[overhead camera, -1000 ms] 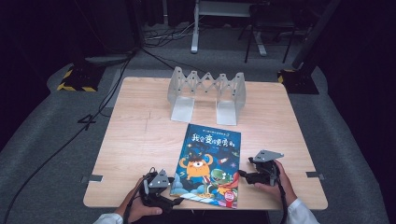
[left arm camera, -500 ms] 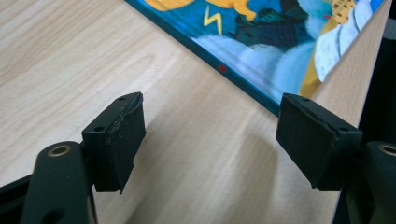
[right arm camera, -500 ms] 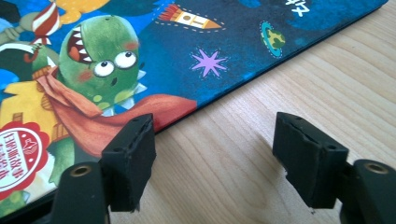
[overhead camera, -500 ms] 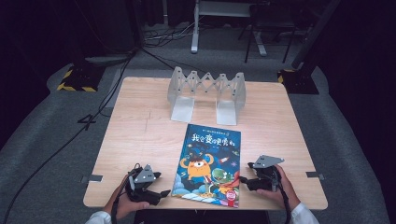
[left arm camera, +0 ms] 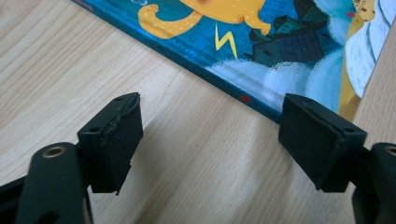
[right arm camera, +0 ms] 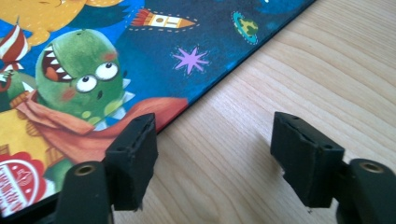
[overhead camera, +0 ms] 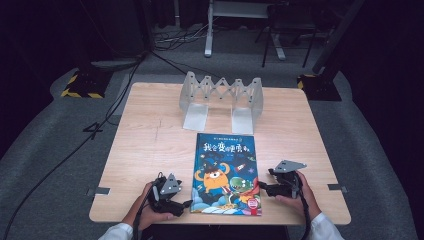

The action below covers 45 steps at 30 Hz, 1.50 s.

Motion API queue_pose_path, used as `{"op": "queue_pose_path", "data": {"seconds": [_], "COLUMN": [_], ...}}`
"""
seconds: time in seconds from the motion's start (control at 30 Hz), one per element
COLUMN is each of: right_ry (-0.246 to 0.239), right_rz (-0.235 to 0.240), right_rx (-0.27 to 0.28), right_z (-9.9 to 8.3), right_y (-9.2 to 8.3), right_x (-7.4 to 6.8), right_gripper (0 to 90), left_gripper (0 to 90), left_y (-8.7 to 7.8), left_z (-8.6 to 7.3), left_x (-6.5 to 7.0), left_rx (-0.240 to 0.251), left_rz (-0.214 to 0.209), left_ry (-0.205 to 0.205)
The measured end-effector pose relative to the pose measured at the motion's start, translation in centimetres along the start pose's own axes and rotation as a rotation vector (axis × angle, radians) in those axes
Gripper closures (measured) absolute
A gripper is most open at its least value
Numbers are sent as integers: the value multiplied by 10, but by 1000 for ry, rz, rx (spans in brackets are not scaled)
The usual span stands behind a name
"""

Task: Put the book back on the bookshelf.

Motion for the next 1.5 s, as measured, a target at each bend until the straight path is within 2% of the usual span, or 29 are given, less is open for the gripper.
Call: {"op": "queue_pose_path", "data": {"seconds": [0.13, 0.2, 0.33, 0.47, 0.7, 0.87, 1.13, 1.5], "right_ry": [-28, -52, -92, -121, -176, -211, -230, -249], "right_rz": [28, 56, 83, 91, 89, 99, 118, 108], "right_rx": [-33, -69, -124, -184, -348, -430, -466, -430], "right_z": [-6, -10, -15, -17, -21, -17, -18, -17], "right_y": [-9, -16, -28, -37, -47, -49, -51, -48], "right_x": [-4, -10, -21, -27, -31, -37, -43, -50], "right_gripper": [308, 305, 311, 336, 384, 398, 403, 424], "left_gripper": [216, 216, 215, 215, 215, 216, 216, 211], "left_y": [2, 2, 3, 5, 8, 8, 7, 0], "left_z": [1, 1, 1, 3, 6, 6, 5, 1], "left_x": [4, 4, 7, 11, 15, 15, 13, -4], "left_rx": [0, -2, -1, -4, -4, -3, -5, 2], "left_rz": [-4, -5, -1, -9, -18, -20, -10, 43], "left_ry": [6, 11, 5, 14, 19, 22, 18, -26]}}
Point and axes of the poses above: each handheld gripper's, and its own axes: y roughly forward along the jaws, z roughly out of its top, x roughly to its right, the point moved 5 cm from there along y, roughly forward along the jaws, and after that the axes turned 8 degrees about -z, right-handed, at the moved point
